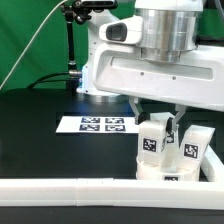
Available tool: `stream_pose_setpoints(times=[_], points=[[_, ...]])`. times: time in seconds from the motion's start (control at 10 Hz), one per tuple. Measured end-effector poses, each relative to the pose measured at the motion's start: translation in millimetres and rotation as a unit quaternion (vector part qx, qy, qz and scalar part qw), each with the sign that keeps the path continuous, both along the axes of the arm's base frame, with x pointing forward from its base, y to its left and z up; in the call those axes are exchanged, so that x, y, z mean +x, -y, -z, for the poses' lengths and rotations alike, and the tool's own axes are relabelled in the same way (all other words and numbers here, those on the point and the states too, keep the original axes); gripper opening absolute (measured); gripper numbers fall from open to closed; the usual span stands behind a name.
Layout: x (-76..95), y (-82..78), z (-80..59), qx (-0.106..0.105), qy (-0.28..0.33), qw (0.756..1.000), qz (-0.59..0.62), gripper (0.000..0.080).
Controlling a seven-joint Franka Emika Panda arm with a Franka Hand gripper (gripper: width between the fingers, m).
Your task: Assemble stool
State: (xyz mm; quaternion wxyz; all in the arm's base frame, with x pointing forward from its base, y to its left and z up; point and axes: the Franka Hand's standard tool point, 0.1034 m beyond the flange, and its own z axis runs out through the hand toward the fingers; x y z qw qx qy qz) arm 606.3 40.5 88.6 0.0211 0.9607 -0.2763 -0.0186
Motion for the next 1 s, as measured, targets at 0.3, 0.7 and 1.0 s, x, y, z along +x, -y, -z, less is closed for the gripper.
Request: stream_pose_setpoints(times=[0.3,0.7,1.0], points=[[0.1,-1.0,0.0,-0.004,0.003,0.996,0.091,0.0337],[3.0,-1.7,1.1,0.009,0.024,0.958,0.286,0.0337],[4.0,-5.5,1.4,0.026,0.047,0.901,0.43,0.0337]])
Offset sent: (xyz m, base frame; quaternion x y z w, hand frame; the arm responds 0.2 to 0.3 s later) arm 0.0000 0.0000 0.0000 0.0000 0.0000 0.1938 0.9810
